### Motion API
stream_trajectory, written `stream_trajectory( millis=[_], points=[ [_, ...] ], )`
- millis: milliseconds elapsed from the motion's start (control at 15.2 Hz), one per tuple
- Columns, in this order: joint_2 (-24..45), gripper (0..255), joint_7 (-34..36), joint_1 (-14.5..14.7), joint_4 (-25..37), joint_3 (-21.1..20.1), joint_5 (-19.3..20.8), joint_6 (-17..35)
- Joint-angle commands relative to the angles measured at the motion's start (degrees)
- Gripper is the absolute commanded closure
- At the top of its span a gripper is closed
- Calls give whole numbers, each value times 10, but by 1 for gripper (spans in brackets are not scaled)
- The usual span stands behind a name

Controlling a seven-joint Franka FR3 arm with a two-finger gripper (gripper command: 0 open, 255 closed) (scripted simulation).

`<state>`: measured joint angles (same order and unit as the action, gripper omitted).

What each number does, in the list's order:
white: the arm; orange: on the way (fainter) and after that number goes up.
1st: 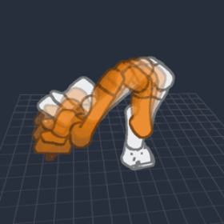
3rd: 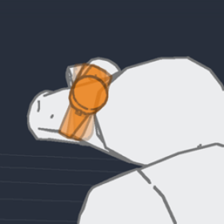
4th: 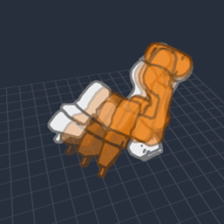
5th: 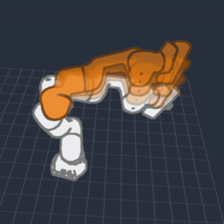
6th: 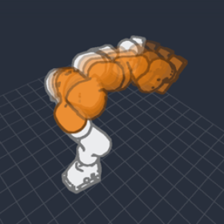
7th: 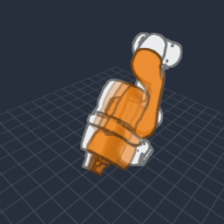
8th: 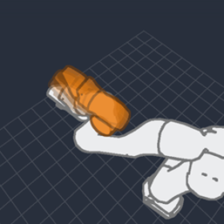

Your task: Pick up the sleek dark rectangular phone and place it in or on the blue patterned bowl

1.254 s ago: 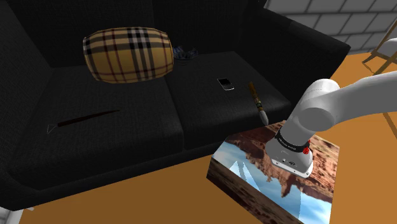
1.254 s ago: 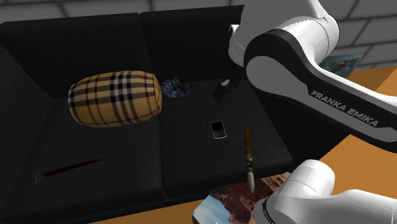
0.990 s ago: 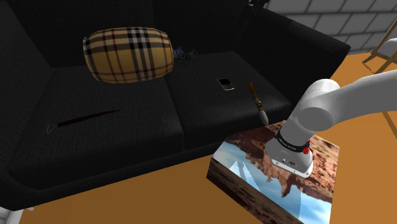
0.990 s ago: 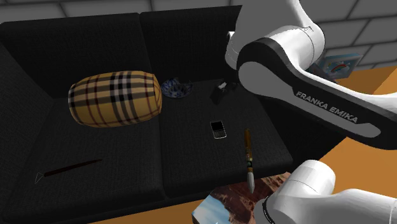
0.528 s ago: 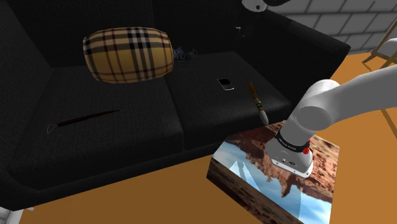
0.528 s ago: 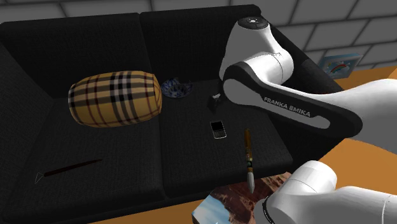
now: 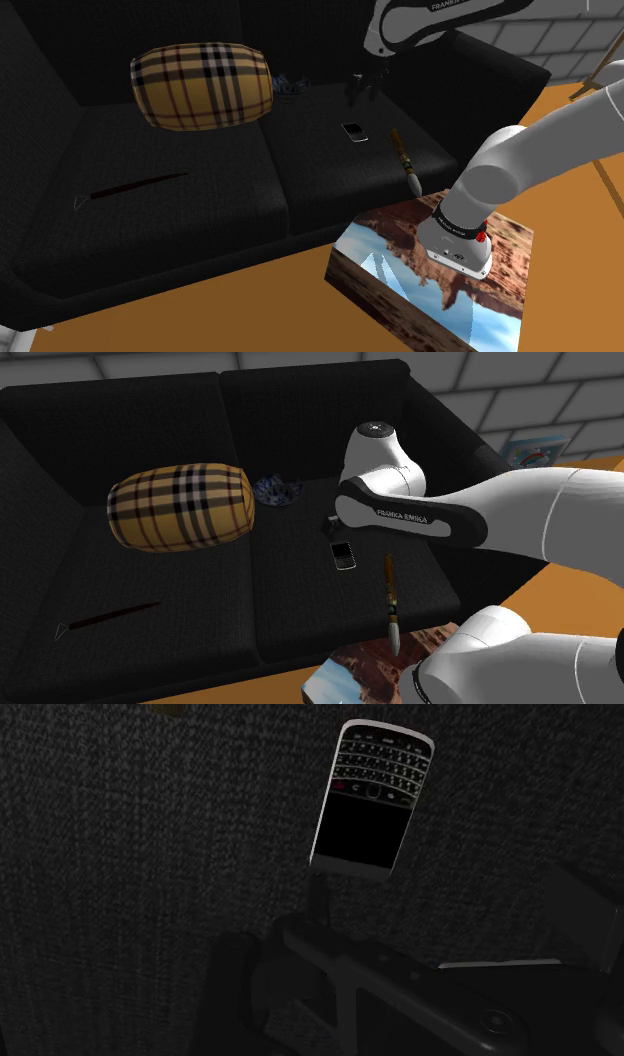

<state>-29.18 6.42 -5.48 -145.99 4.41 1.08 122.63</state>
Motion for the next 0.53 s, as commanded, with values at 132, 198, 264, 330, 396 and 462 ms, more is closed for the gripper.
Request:
stream_trajectory(
  millis=[132,198,264,330,396,462],
  points=[
    [66,0,24,-11,-17,10,-12,63],
    [83,0,29,-13,-21,13,-16,79],
    [101,0,34,-14,-24,15,-20,94],
    [108,0,35,-15,-25,16,-22,100],
    [113,0,35,-15,-28,17,-23,109],
    [119,0,34,-14,-32,17,-24,118]
  ],
)
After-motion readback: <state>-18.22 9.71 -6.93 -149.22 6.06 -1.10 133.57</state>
